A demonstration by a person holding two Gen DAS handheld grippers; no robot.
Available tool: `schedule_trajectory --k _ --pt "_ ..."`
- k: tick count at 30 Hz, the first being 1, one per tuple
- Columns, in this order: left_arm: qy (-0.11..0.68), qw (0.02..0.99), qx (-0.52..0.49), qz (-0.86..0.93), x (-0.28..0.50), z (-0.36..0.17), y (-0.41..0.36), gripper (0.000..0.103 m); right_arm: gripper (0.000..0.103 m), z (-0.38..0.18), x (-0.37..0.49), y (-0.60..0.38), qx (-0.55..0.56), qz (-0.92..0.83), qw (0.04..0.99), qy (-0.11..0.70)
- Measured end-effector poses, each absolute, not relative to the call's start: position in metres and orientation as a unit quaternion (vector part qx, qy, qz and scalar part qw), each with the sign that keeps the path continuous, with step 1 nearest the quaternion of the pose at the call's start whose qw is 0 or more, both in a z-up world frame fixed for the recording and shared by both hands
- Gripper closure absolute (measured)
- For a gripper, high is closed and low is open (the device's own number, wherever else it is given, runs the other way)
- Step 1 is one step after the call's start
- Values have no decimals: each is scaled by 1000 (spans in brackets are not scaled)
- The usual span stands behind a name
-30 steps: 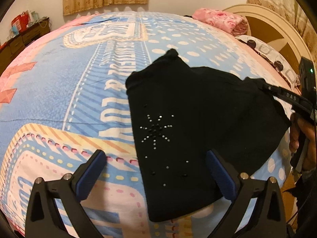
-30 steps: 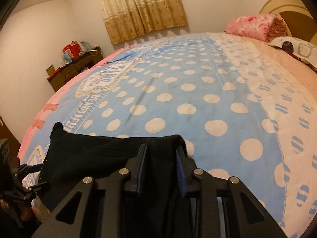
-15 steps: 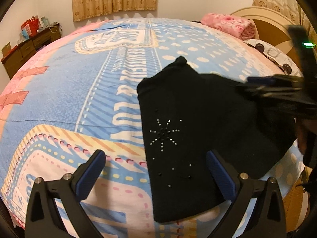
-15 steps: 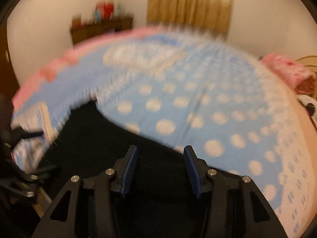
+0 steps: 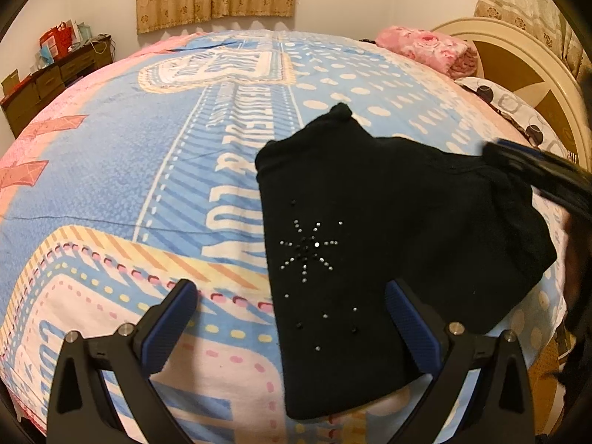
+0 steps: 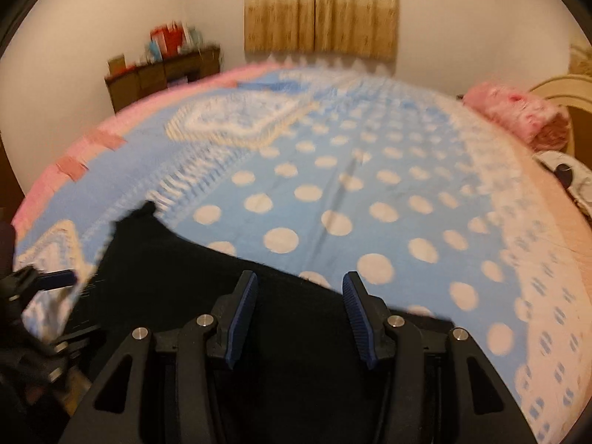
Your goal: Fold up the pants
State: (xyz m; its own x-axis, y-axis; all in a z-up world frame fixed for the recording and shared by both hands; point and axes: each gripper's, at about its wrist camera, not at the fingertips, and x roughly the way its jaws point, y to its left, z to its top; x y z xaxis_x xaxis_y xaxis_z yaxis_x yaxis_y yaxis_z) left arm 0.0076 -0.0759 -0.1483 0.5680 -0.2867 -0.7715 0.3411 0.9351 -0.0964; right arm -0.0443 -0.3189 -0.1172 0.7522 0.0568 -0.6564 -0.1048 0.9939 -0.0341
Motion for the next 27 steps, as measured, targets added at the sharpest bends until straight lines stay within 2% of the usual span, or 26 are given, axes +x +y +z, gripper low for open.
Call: schedule_trajectory --k 2,7,11,14,22,27 --pt "430 884 29 -177 8 -148 -75 0 43 -115 -70 -314 -36 51 940 335" --pt "433 884 26 -176 10 -147 -74 0 43 -158 -93 -304 -79 46 925 369" --pt "428 887 28 -174 9 -140 -72 0 43 -138 -109 -326 -21 52 943 327" --pt "434 881 12 -189 15 -138 -70 0 27 -129 -118 -350 9 41 950 310" --pt "453 867 -30 -206 36 -142 -68 0 26 -158 -117 -433 169 32 920 352" --pt "447 869 -19 -211 38 -143 -76 0 26 -168 -103 -439 203 75 909 355"
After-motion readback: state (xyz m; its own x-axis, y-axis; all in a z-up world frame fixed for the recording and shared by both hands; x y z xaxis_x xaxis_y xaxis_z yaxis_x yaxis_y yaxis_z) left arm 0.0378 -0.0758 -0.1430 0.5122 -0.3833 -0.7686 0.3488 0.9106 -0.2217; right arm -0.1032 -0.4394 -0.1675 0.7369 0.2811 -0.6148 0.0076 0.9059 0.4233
